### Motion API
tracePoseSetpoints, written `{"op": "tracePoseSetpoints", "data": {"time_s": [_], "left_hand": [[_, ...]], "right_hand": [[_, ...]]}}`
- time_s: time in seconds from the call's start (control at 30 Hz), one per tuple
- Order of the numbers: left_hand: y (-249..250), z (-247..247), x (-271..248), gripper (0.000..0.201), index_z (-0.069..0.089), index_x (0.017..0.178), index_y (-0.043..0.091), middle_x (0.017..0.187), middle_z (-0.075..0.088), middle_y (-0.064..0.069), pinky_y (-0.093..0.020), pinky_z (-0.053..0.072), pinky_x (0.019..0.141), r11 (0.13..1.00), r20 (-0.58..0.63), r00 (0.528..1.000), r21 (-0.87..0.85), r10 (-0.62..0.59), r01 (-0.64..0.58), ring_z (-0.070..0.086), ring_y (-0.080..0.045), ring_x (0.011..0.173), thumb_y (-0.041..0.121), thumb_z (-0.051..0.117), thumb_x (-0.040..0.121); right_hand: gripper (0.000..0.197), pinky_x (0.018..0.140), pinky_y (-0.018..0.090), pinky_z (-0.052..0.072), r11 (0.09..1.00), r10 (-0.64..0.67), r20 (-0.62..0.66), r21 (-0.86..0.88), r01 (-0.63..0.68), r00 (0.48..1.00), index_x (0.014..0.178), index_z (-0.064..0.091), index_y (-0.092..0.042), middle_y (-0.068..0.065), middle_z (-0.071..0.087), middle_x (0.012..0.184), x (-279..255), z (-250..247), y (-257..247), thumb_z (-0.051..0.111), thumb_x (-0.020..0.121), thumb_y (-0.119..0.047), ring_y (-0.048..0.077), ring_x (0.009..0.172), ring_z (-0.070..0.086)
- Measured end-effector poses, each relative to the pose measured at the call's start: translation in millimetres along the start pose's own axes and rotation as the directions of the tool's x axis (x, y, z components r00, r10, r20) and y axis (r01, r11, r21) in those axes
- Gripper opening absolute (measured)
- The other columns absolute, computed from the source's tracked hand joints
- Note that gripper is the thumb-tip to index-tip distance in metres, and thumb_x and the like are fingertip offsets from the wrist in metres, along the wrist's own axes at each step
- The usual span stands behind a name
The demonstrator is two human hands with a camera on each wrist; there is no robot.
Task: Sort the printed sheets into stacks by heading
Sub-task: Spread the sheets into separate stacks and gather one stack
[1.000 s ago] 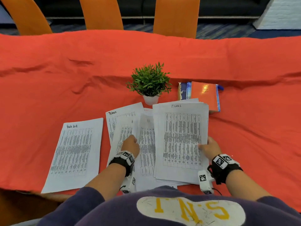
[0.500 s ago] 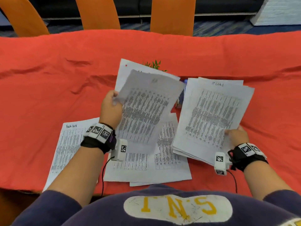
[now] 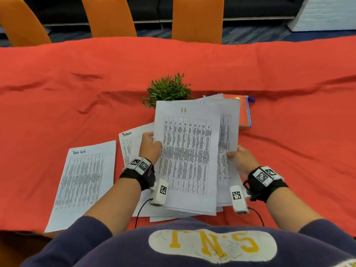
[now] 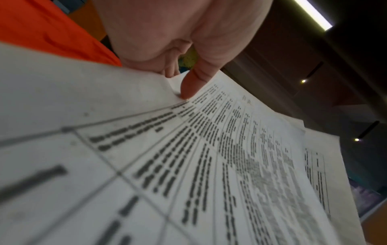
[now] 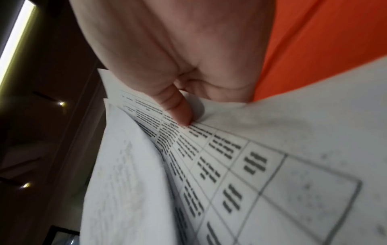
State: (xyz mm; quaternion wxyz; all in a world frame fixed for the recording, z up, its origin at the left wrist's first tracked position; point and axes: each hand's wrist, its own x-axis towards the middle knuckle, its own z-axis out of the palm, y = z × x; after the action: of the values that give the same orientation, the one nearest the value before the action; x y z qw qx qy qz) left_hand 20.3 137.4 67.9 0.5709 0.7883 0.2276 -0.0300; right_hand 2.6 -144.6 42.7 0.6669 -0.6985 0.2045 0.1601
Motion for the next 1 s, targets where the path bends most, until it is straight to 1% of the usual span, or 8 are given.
{"op": "tracePoseSetpoints", "data": {"time_s": [0.1, 0.23, 0.37, 0.57, 0.63, 0.77, 0.9, 1.0], "left_hand": [[-15, 6, -2, 0.027, 0.045, 0.117, 0.01, 0.103, 0.059, -0.008, -0.026, 0.04, 0.057, 0.995, -0.001, 0.998, 0.077, -0.063, 0.063, 0.052, -0.014, 0.072, 0.006, 0.044, 0.09], [-23, 11, -7, 0.03, 0.041, 0.122, 0.008, 0.092, 0.054, -0.001, -0.025, 0.035, 0.054, 0.992, 0.008, 0.995, 0.079, -0.095, 0.094, 0.049, -0.009, 0.069, 0.006, 0.041, 0.092], [-26, 15, -8, 0.04, 0.032, 0.131, 0.011, 0.1, 0.055, -0.006, -0.025, 0.033, 0.05, 0.989, 0.016, 0.989, 0.035, -0.145, 0.145, 0.047, -0.012, 0.063, 0.003, 0.04, 0.093], [-35, 21, -12, 0.043, 0.024, 0.135, 0.015, 0.104, 0.055, -0.004, -0.027, 0.037, 0.054, 0.986, 0.061, 0.987, 0.082, -0.148, 0.143, 0.049, -0.014, 0.067, 0.006, 0.038, 0.095], [-39, 19, -9, 0.043, 0.022, 0.133, 0.016, 0.096, 0.054, -0.003, -0.027, 0.036, 0.051, 0.987, 0.066, 0.987, 0.073, -0.147, 0.142, 0.048, -0.015, 0.064, 0.004, 0.038, 0.094], [-49, 12, -3, 0.042, 0.028, 0.13, 0.017, 0.119, 0.055, -0.008, -0.026, 0.044, 0.059, 0.989, 0.123, 0.987, 0.121, -0.104, 0.09, 0.057, -0.019, 0.081, 0.005, 0.045, 0.094], [-89, -14, 11, 0.047, 0.044, 0.129, 0.012, 0.132, 0.046, -0.012, -0.038, 0.049, 0.092, 0.881, -0.054, 0.996, 0.464, -0.078, 0.094, 0.053, -0.028, 0.112, 0.008, 0.059, 0.085], [-119, -37, 18, 0.053, 0.045, 0.129, 0.006, 0.131, 0.046, -0.017, -0.039, 0.048, 0.096, 0.733, -0.185, 0.968, 0.633, -0.168, 0.248, 0.05, -0.032, 0.118, 0.014, 0.064, 0.08]], "right_hand": [[0.035, 0.098, 0.042, 0.045, 0.998, 0.039, -0.01, -0.057, -0.04, 0.999, 0.126, 0.053, 0.001, 0.022, 0.061, 0.122, -1, 11, 5, 0.047, 0.092, 0.001, 0.034, 0.095, 0.064], [0.035, 0.102, 0.044, 0.041, 0.993, 0.065, -0.016, -0.096, -0.067, 0.998, 0.129, 0.05, 0.001, 0.025, 0.053, 0.134, -5, 22, 9, 0.048, 0.095, -0.008, 0.04, 0.124, 0.05], [0.04, 0.109, 0.042, 0.038, 0.981, 0.03, 0.098, -0.192, -0.011, 0.995, 0.13, 0.054, -0.009, 0.011, 0.06, 0.131, -9, 28, 12, 0.044, 0.097, -0.029, 0.028, 0.122, 0.055], [0.061, 0.096, 0.037, 0.049, 0.997, -0.028, 0.248, 0.078, 0.009, 0.968, 0.125, 0.057, -0.019, 0.001, 0.069, 0.119, -14, 31, 18, 0.052, 0.083, -0.062, 0.017, 0.11, 0.066], [0.056, 0.096, 0.039, 0.05, 0.999, -0.043, 0.218, -0.016, 0.048, 0.975, 0.122, 0.058, -0.02, 0.0, 0.069, 0.118, -14, 33, 22, 0.063, 0.079, -0.056, 0.017, 0.107, 0.066], [0.026, 0.092, 0.044, 0.052, 0.966, -0.056, 0.075, -0.246, 0.072, 0.996, 0.109, 0.059, -0.016, 0.011, 0.068, 0.114, -3, 33, 33, 0.065, 0.086, -0.008, 0.024, 0.097, 0.067], [0.028, 0.075, 0.034, 0.054, 0.937, -0.088, -0.018, -0.341, 0.076, 0.996, 0.113, 0.061, -0.009, 0.011, 0.068, 0.103, 1, 23, 36, 0.062, 0.085, -0.004, 0.027, 0.088, 0.064], [0.032, 0.059, 0.024, 0.044, 0.923, -0.103, -0.059, -0.378, 0.074, 0.993, 0.116, 0.061, -0.008, 0.007, 0.063, 0.095, 4, 12, 39, 0.063, 0.085, -0.004, 0.021, 0.08, 0.057]]}}
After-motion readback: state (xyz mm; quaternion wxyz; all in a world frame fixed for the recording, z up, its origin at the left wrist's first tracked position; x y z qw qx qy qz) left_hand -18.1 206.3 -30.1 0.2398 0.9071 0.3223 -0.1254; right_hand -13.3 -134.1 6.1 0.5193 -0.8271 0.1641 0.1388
